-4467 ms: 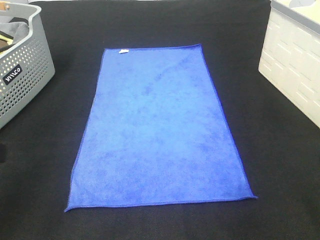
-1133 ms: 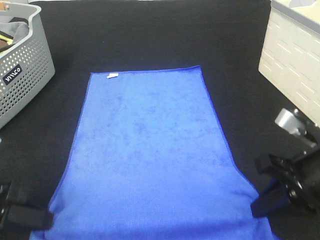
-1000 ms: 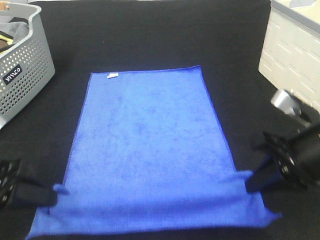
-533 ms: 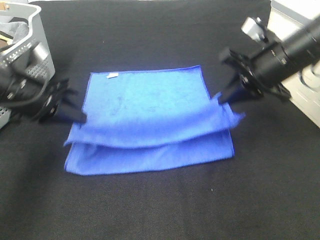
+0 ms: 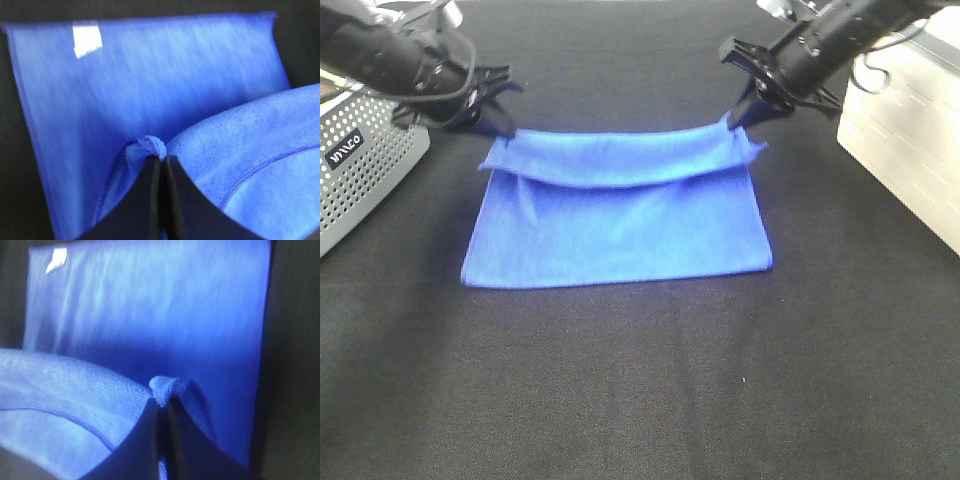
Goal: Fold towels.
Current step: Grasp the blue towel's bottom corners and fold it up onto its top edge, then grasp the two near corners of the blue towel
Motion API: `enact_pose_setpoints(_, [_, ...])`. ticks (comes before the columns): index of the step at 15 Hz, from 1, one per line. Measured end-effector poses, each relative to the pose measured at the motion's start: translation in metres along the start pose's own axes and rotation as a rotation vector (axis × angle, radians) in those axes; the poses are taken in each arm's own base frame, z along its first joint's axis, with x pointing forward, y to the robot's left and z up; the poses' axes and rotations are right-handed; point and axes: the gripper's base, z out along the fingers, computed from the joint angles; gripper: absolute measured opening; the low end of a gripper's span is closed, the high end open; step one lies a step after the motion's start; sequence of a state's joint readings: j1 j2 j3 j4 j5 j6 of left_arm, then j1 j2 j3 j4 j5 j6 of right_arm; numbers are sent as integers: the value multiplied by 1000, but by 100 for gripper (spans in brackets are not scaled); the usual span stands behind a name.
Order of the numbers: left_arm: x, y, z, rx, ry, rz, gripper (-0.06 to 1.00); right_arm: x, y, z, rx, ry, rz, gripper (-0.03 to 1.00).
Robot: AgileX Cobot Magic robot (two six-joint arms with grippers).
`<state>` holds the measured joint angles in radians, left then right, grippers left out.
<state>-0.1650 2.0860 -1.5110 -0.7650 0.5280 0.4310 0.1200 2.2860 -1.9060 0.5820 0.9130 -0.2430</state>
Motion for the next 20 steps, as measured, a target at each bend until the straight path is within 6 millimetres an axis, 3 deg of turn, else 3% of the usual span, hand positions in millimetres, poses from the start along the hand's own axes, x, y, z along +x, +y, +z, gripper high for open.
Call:
enact_pose_setpoints(2, [-19,9,28,-16,-54,17,0,-24,-8,19,17,-57,-34,0])
enact_pose_setpoints(7, [-34,31,81,-56,-146,21,3,-37,-34,69,44,-137,-43,1])
enact_pose_setpoints(8, [-35,33,87,-56,-150,22,9,-37,-38,74,54,-151,-43,5])
enact_pose_setpoints(9, [-36,35,92,-57,-154,32,20,-38,-40,76,65,-170,-45,17])
enact_pose_setpoints(10, [-37,35,92,-58,-157,41,48,-40,-40,75,70,-179,-50,34])
enact_pose_setpoints(11, [-37,35,92,-58,-157,41,48,-40,-40,75,70,-179,-50,34])
enact_pose_setpoints(12, [-38,35,92,-58,-160,44,64,-41,-39,74,68,-182,-53,62])
enact_pose_setpoints(13, [-37,35,91,-62,-152,61,76,-39,-38,72,70,-157,-60,75])
enact_pose_setpoints(14, [-34,34,91,-57,-116,83,81,-37,-36,68,70,-115,-73,82])
enact_pose_setpoints(17, [-25,29,81,-54,52,203,83,-32,-22,43,59,6,-109,86])
enact_pose_setpoints(20, [-18,19,61,-41,198,94,83,-18,-18,36,41,166,-56,86])
